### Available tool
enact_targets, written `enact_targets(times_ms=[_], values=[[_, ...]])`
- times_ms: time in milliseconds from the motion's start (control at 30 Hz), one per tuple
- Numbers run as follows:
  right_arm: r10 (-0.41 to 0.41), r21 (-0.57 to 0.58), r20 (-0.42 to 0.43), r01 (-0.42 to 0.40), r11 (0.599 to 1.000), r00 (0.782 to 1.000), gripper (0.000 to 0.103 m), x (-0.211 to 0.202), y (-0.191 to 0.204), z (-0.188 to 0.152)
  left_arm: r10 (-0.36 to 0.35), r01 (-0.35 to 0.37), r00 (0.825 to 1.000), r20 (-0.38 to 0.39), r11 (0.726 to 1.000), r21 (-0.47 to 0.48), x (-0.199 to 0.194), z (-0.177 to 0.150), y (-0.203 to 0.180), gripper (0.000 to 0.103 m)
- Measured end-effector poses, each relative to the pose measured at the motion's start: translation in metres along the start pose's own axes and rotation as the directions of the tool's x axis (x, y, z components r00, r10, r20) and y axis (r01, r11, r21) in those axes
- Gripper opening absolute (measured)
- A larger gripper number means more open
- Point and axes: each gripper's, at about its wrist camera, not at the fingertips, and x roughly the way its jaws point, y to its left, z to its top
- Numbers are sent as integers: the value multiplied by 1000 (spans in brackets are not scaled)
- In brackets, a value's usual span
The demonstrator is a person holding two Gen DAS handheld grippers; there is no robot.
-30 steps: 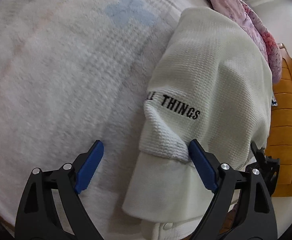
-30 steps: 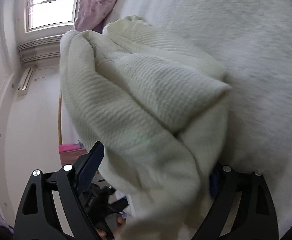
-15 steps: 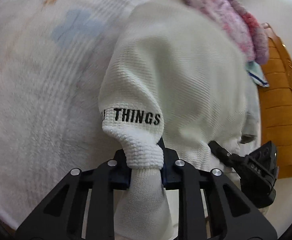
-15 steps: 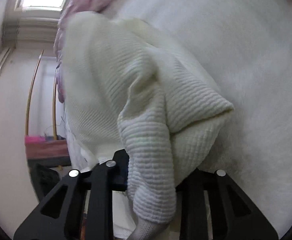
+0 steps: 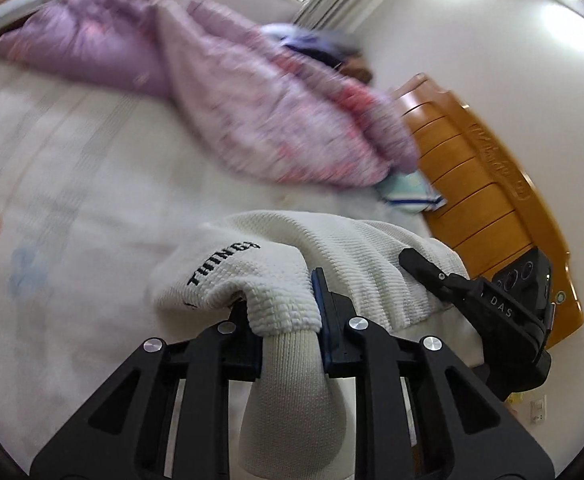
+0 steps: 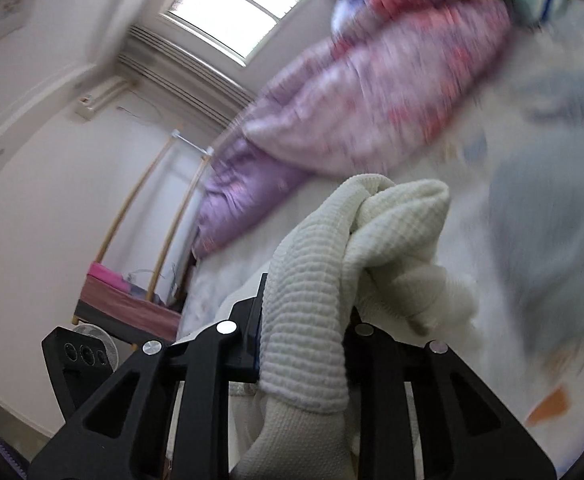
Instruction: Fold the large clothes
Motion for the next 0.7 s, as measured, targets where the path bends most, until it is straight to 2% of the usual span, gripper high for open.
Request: enact_targets(times_ms=[100,200,267,300,333,367,433,467,533,567,600,667,700], values=[[31,-50,78,-27,998,996,21,-26,-5,39,-69,65,995,77,997,50,26,19,-49,19],[101,-86,205,-85,993,974,21,-69,-39,74,-168,148,973,157,980,129,56,27,-95,19],[119,-54,240,-109,993,963,21,-86,-71,86,-204,176,963,174,971,164,80,25,-119,19],[90,-4,252,-92,996,964,21,-93,-94,91,-200,169,965,169,969,180,101,17,-128,19],[48,26,246,-56,998,968,21,-96,-111,88,-192,166,972,137,969,182,121,8,-132,19],[-11,60,219,-3,998,976,21,-97,-133,83,-163,151,984,71,978,147,152,-6,-131,20],[-118,169,140,94,981,983,21,-91,-186,65,-104,106,994,-32,988,111,196,-36,-124,21],[-163,202,105,140,969,981,22,-87,-208,55,-72,81,994,-82,991,105,213,-51,-121,21],[-252,305,-19,246,920,968,24,-73,-258,34,5,14,977,-214,996,90,253,-90,-111,23],[-247,379,-57,249,891,967,28,-69,-284,22,22,-3,974,-223,996,85,256,-102,-106,27],[-237,399,-66,243,884,969,30,-67,-292,16,35,-19,976,-216,997,76,256,-108,-102,38],[-267,368,-91,282,886,959,34,-66,-297,12,56,-44,977,-206,997,63,253,-116,-96,57],[-275,351,-96,291,890,957,37,-66,-295,12,59,-48,977,-207,997,59,252,-118,-94,62]])
